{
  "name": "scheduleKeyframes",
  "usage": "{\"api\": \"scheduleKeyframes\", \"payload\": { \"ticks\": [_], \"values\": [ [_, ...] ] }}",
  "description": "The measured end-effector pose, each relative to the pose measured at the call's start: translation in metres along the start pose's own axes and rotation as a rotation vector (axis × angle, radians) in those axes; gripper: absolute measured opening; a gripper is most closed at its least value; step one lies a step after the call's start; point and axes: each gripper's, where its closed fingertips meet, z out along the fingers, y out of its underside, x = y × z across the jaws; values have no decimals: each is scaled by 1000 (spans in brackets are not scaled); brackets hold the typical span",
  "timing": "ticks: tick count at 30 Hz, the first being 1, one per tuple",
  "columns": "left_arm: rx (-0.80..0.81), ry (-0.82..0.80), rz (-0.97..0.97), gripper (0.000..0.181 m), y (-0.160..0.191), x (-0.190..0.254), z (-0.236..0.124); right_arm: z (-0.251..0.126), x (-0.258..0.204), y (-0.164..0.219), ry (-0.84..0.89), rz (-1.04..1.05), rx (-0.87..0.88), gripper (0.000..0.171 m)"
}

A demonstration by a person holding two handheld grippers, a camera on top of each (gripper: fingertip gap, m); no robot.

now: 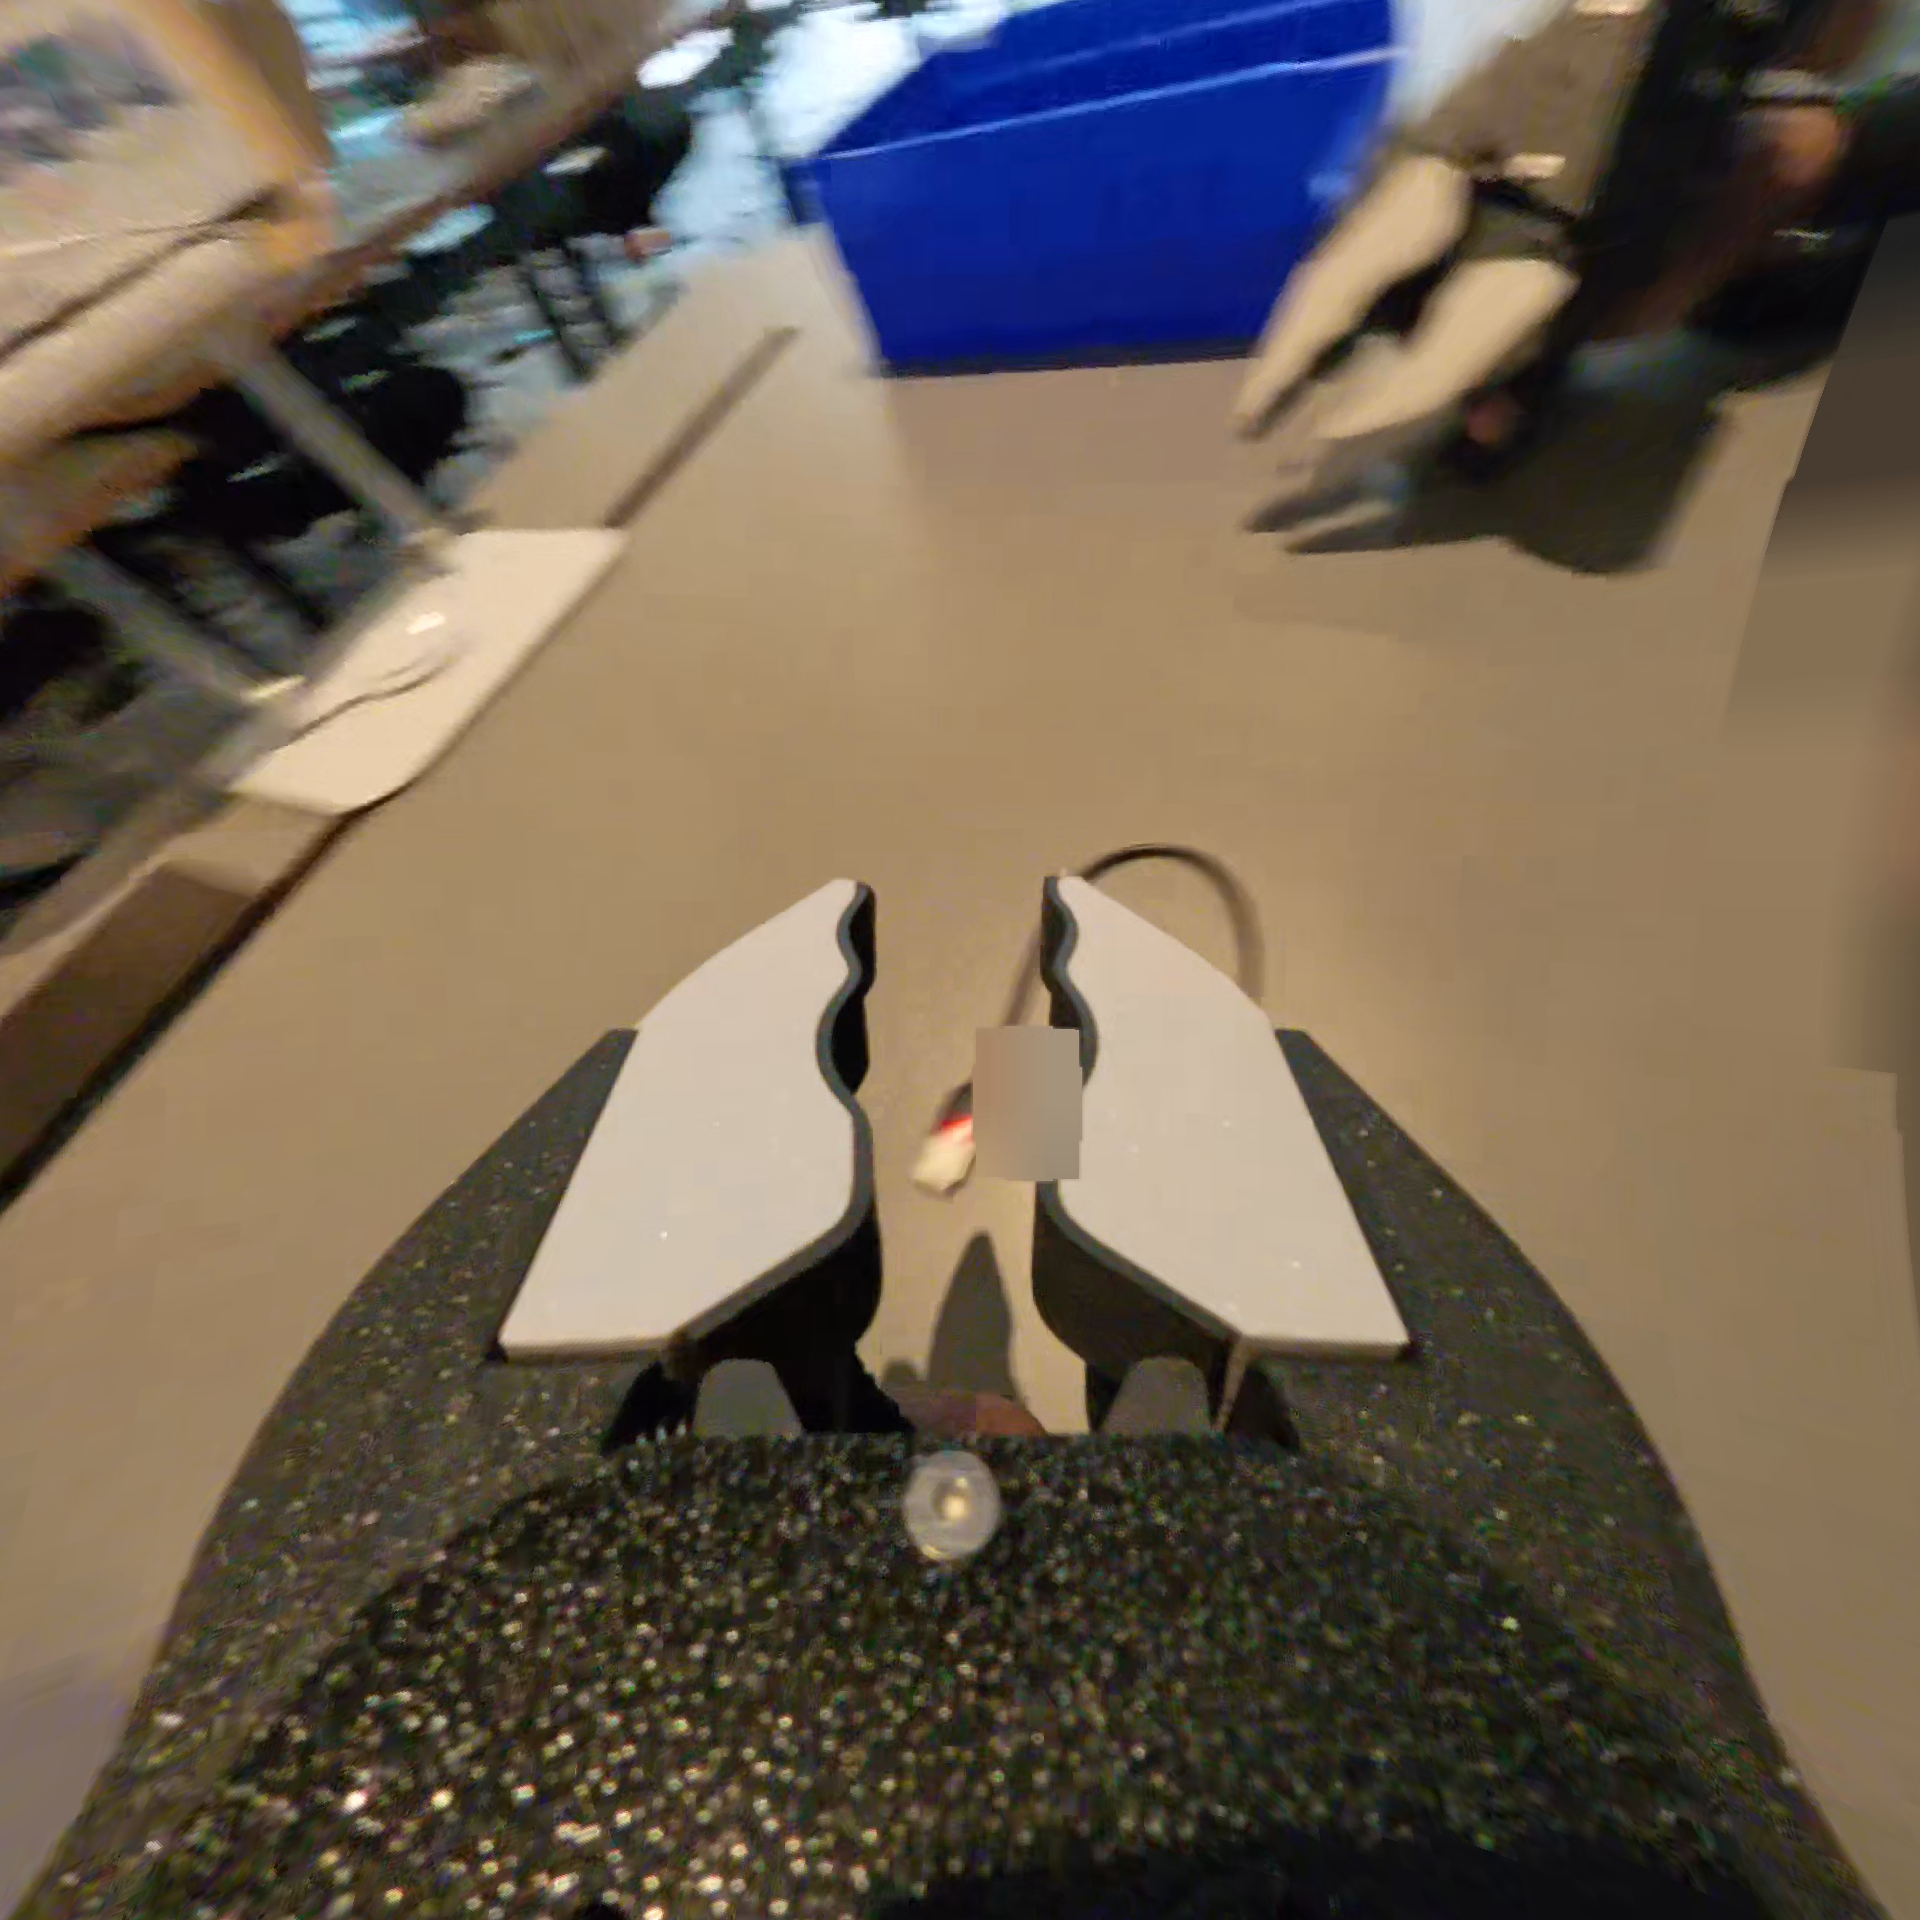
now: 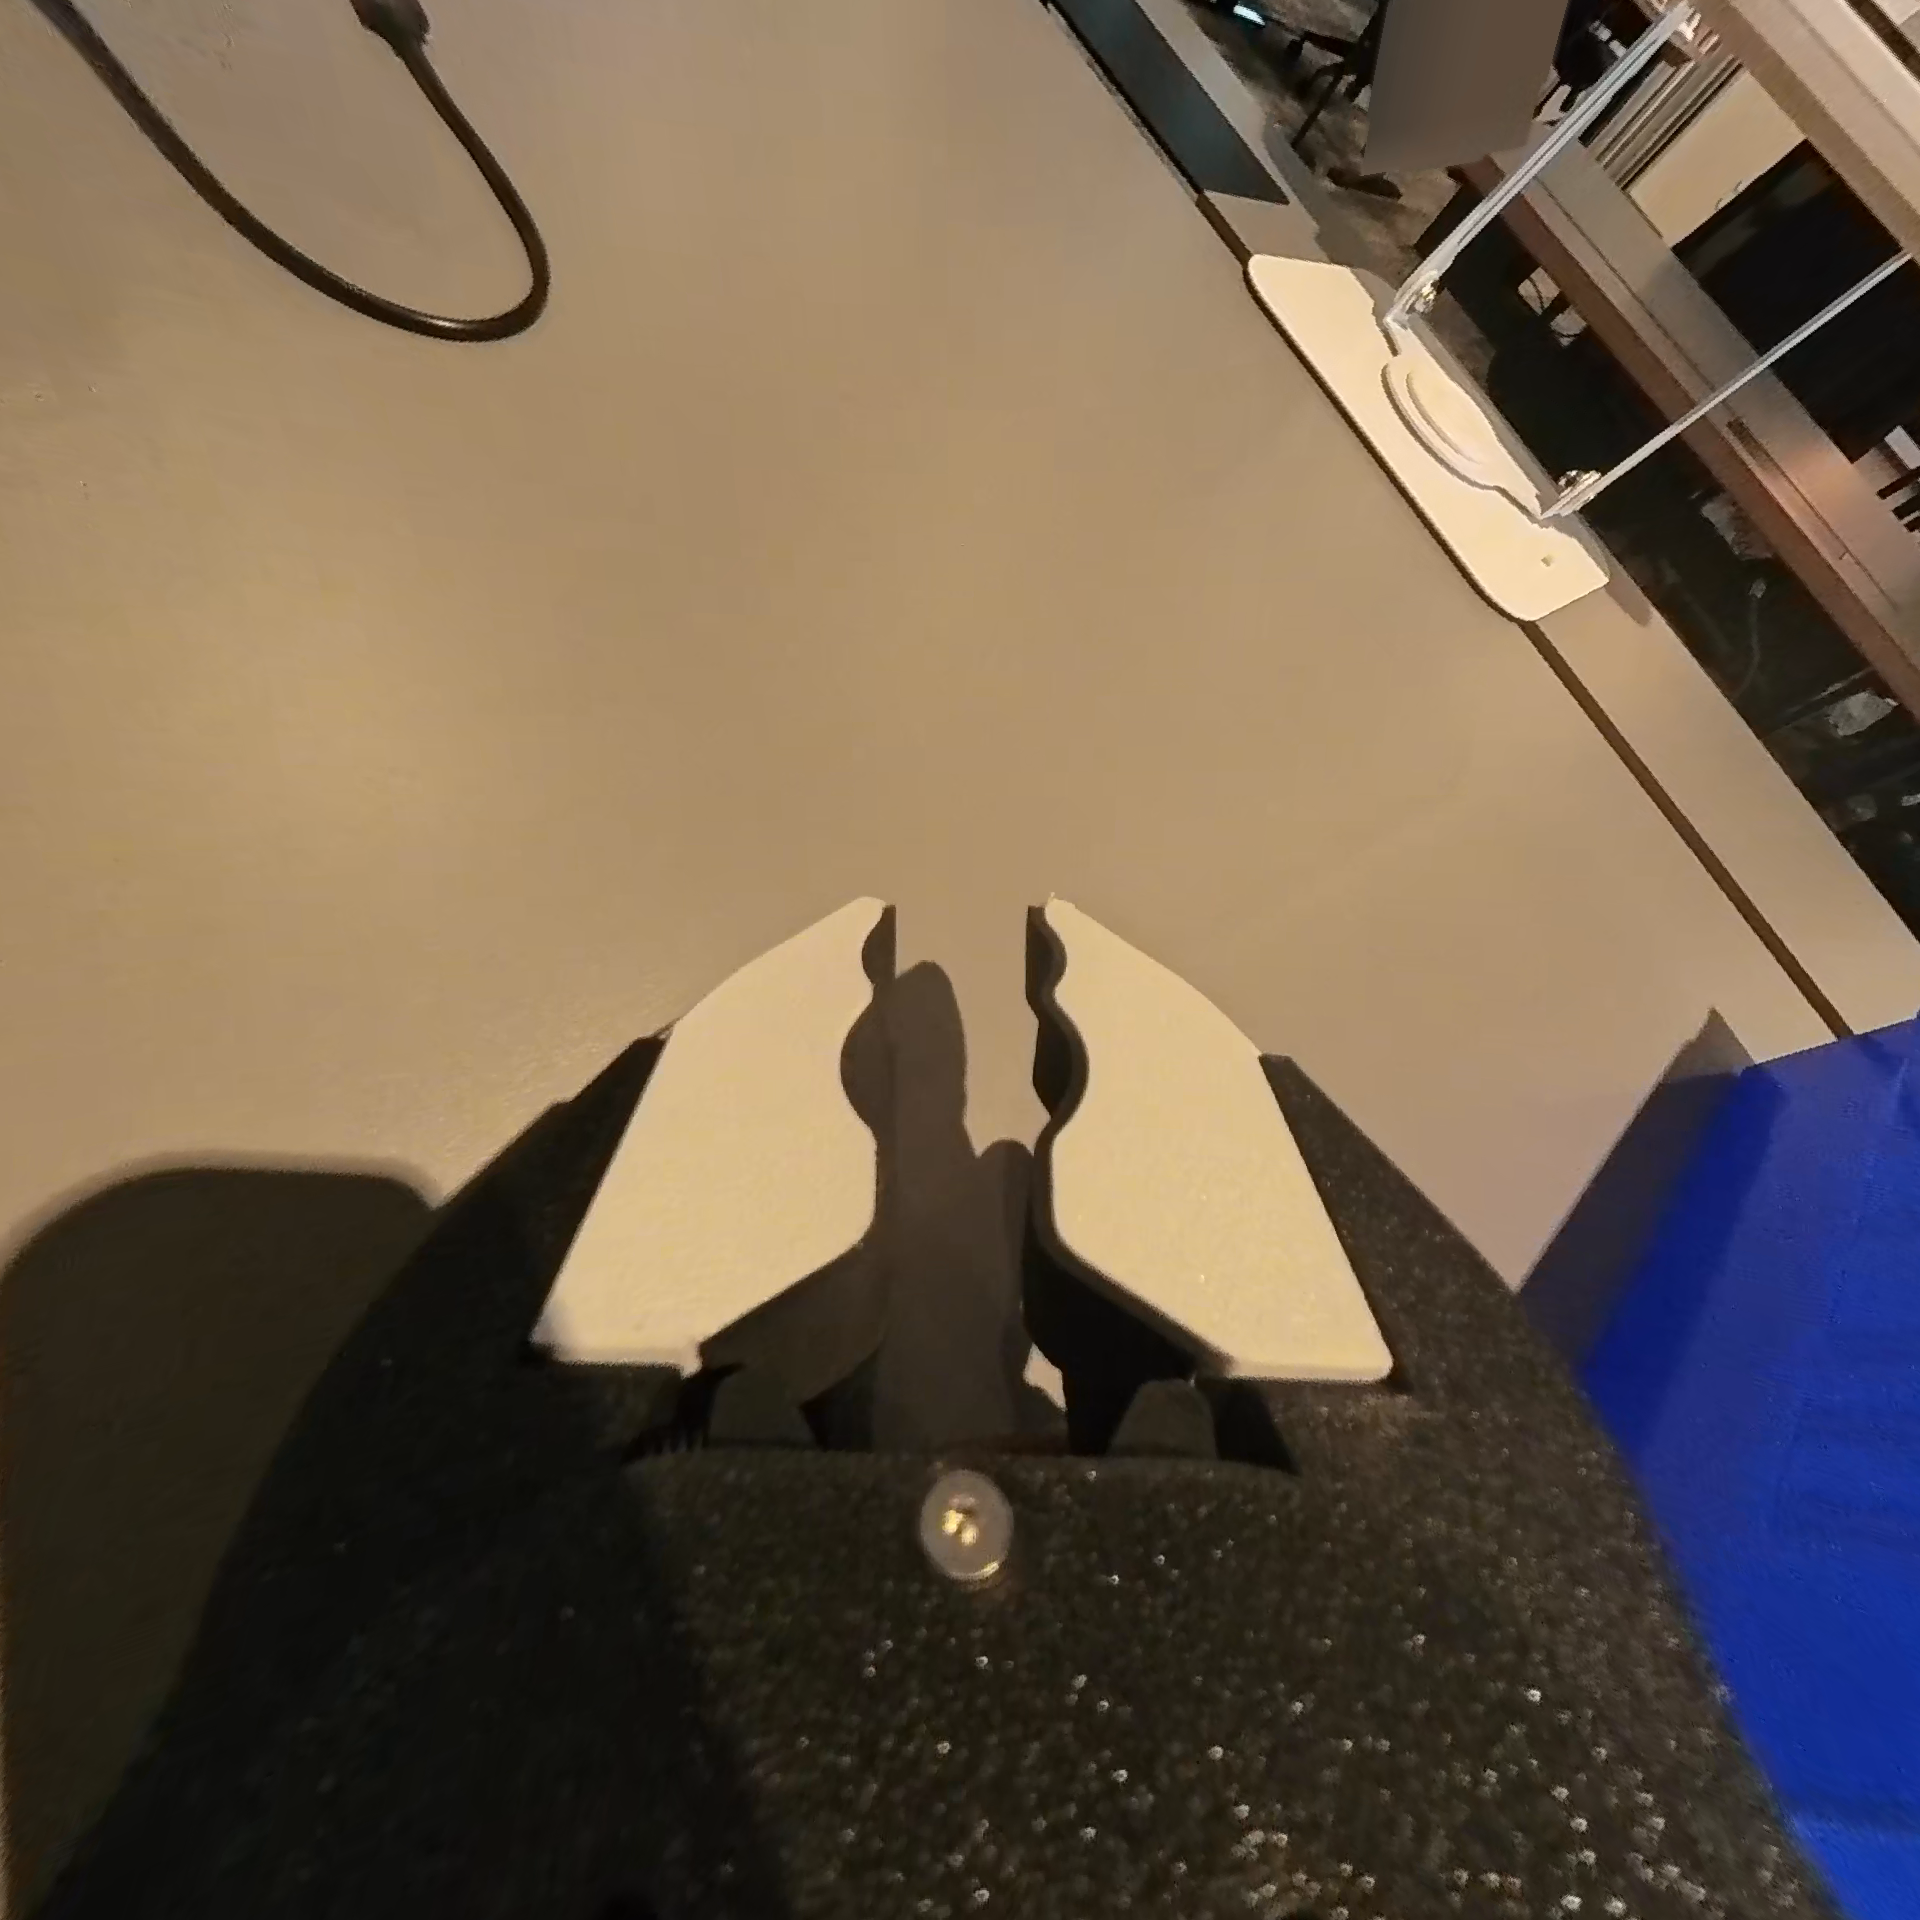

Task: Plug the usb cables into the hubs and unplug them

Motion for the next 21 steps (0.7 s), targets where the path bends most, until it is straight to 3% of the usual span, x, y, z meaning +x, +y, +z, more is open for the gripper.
{"api": "scheduleKeyframes", "payload": {
  "ticks": [4, 7, 11, 13, 16, 21],
  "values": [
    [-121, -441, -284, 37, 26, -102, -71, 0, 0, 0, 2, -1, -3, 24],
    [-59, -649, -465, 37, 32, -155, -136, 0, 0, 0, 15, -13, -4, 24],
    [-142, -955, -584, 37, 75, -219, -223, 0, 0, 1, 23, -25, -11, 24],
    [-176, -978, -682, 35, 108, -244, -241, 1, -1, 2, 17, -19, -17, 24],
    [-384, -870, -824, 36, 165, -259, -236, 2, -1, 3, 7, -9, -27, 24],
    [-729, -902, -506, 38, 191, -293, -242, 5, 0, 8, -7, 10, -70, 24]
  ]
}}
